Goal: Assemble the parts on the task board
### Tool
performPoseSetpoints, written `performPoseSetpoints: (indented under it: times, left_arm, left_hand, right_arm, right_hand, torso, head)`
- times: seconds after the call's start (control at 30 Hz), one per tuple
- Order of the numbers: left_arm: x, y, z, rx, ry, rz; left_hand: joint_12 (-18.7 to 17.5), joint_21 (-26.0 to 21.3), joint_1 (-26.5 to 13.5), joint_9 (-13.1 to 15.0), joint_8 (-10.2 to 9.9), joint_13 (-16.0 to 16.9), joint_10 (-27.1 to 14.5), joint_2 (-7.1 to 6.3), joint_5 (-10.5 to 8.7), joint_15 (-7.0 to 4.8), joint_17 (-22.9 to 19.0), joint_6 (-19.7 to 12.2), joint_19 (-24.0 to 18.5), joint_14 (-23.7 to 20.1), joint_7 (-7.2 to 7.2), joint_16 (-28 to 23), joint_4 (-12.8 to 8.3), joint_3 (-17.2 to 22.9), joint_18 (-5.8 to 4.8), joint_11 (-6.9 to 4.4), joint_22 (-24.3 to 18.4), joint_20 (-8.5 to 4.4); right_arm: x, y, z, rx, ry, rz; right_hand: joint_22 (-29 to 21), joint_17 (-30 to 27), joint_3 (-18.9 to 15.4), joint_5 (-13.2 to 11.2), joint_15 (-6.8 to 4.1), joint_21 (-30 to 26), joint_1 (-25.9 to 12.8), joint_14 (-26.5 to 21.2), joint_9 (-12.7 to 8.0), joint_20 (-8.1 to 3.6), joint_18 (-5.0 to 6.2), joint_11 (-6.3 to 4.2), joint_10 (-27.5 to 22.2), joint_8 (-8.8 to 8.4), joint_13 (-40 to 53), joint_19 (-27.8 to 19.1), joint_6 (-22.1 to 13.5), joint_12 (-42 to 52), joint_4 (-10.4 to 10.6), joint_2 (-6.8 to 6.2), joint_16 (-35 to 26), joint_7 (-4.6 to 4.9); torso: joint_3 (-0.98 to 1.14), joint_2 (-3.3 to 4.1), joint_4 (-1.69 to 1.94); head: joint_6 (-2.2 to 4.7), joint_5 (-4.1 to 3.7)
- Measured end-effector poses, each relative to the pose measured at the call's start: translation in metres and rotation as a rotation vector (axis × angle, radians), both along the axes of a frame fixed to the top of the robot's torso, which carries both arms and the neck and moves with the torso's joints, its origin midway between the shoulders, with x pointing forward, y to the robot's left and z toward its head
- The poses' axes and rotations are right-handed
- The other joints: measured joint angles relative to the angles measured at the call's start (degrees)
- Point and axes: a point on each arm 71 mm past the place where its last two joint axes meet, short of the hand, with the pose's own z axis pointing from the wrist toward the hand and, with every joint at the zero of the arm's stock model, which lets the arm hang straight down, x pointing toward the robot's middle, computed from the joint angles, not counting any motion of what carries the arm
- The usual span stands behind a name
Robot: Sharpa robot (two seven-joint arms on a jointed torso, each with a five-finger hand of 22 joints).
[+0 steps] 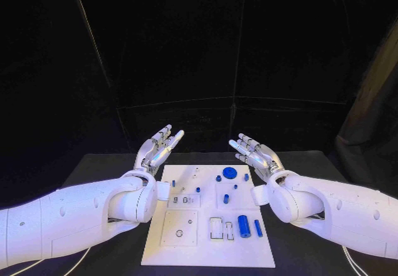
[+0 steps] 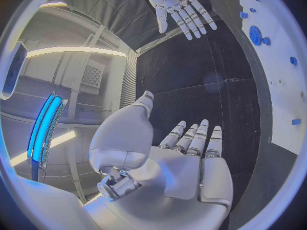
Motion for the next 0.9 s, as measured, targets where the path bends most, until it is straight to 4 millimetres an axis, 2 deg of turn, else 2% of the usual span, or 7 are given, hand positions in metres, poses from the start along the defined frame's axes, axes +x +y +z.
performPoseSetpoints:
  times: [0.27, 0.37, 0.43, 0.53, 0.57, 0.67, 0.9]
  left_arm:
    - [0.002, 0.011, 0.000, -0.011, -0.012, 0.008]
    - [0.002, 0.015, 0.000, -0.015, -0.012, 0.009]
    - [0.001, 0.016, 0.000, -0.022, -0.012, 0.002]
    - [0.000, 0.019, 0.001, -0.029, -0.011, -0.003]
    - [0.000, 0.020, 0.001, -0.031, -0.011, -0.005]
    - [-0.002, 0.023, 0.001, -0.038, -0.011, -0.014]
    - [-0.007, 0.023, 0.004, -0.055, -0.019, -0.063]
  left_hand:
    - [0.3, 0.4, 0.8, 0.1, 0.2, 0.2, 1.7, 0.75, 0.00, 1.15, 0.7, 1.2, 0.6, 4.1, 0.10, 1.2, 0.2, 0.2, 0.01, 1.65, 0.3, 0.57]
    - [1.5, 2.3, 1.9, 0.6, 1.2, 0.8, 6.3, 1.21, 0.15, 2.67, 2.0, 4.8, 4.6, 12.5, 0.30, 3.9, -0.1, 0.5, -1.06, 3.50, 1.3, 0.80]
    - [3.5, 4.9, 3.3, 1.3, 2.5, 1.8, 14.7, 1.47, 0.18, 3.15, 3.3, 10.6, 10.3, 21.2, 0.62, 6.9, -0.8, 1.0, -1.84, 4.36, 2.7, 0.88]
    - [6.9, 11.9, 5.5, 2.3, 4.8, 3.0, 29.6, 1.50, 0.18, 1.76, 4.4, 20.6, 25.8, 30.1, 1.47, 10.1, -2.5, 1.1, -1.65, 3.59, 6.2, 0.77]
    - [8.1, 13.6, 6.4, 2.7, 5.8, 3.3, 34.6, 1.39, 0.18, 0.99, 4.6, 24.9, 29.6, 33.3, 2.05, 11.2, -3.2, 1.1, -0.37, 2.92, 6.9, 0.61]
    - [9.3, 16.2, 8.4, 3.2, 7.3, 3.2, 40.8, 1.09, 0.18, -0.88, 5.3, 33.5, 35.7, 39.7, 3.40, 12.8, -4.8, 1.2, 0.46, 1.59, 7.7, 0.04]
    - [9.1, 17.7, 11.7, 2.6, 7.4, 2.7, 47.5, 0.86, 0.18, -3.04, 6.9, 39.4, 42.5, 47.1, 5.17, 13.1, -7.8, 1.4, 0.45, -0.27, 7.8, -1.85]
  right_arm:
    - [0.007, -0.017, -0.004, -0.094, -0.040, 0.049]
    - [0.010, -0.030, -0.004, -0.166, -0.089, 0.036]
    - [0.011, -0.032, -0.002, -0.209, -0.128, 0.043]
    - [0.012, -0.033, 0.003, -0.263, -0.184, 0.062]
    - [0.013, -0.034, 0.005, -0.279, -0.201, 0.065]
    - [0.019, -0.037, 0.015, -0.335, -0.259, 0.078]
    - [0.033, -0.041, 0.036, -0.479, -0.373, 0.115]
  right_hand:
    - [1.5, 1.3, 0.5, 0.0, 2.21, 3.0, 6.0, 12.4, 1.0, 0.81, 0.37, 3.29, 10.1, 1.85, 1.1, 5.7, 7.8, 2.2, -2.6, 0.97, 3.1, 0.31]
    - [3.2, 2.2, 1.3, 0.0, 2.44, 6.6, 9.2, 23.7, 2.1, 0.85, 1.07, 3.95, 21.4, 4.01, 2.0, 13.1, 16.8, 4.7, -4.6, 1.55, 6.0, 0.97]
    - [4.1, 2.5, 1.7, 0.0, 2.19, 8.7, 10.9, 29.5, 2.6, 0.83, 2.23, 3.93, 27.0, 5.14, 2.3, 17.5, 22.0, 5.8, -5.8, 1.78, 7.2, 1.39]
    - [5.0, 2.6, 2.2, 0.0, 1.61, 11.3, 12.9, 36.5, 3.0, 0.60, 2.22, 3.64, 33.6, 6.29, 2.3, 23.0, 28.7, 6.7, -7.6, 2.02, 8.4, 2.19]
    - [5.3, 2.6, 2.5, -0.3, 1.34, 12.2, 13.6, 39.0, 3.1, 0.44, 3.10, 3.49, 35.8, 6.52, 2.3, 25.0, 31.0, 6.7, -8.2, 2.10, 8.7, 2.56]
    - [5.7, 2.6, 2.8, -0.5, 0.73, 13.9, 14.5, 43.7, 3.1, 0.00, 3.11, 3.05, 39.8, 6.65, 2.3, 28.8, 35.4, 6.7, -9.6, 2.42, 8.7, 3.27]
    - [6.4, 2.6, 3.3, -1.2, -0.95, 17.0, 15.7, 52.2, 2.9, -1.60, 3.10, 1.89, 47.0, 6.65, 2.3, 35.7, 42.2, 6.1, -12.9, 2.48, 8.7, 4.75]
  torso:
    - [-0.01, -0.09, -0.05]
    - [-0.07, -0.13, -0.01]
    - [-0.09, -0.12, 0.10]
    - [-0.08, 0.09, 0.13]
    - [-0.07, 0.19, 0.14]
    - [-0.06, 0.55, 0.14]
    - [-0.07, 1.94, 0.48]
  head:
    - [0.38, -0.48]
    - [0.53, -0.91]
    - [0.79, -1.02]
    - [0.99, -1.02]
    - [1.03, -1.02]
    - [1.20, -1.16]
    - [0.98, -1.63]
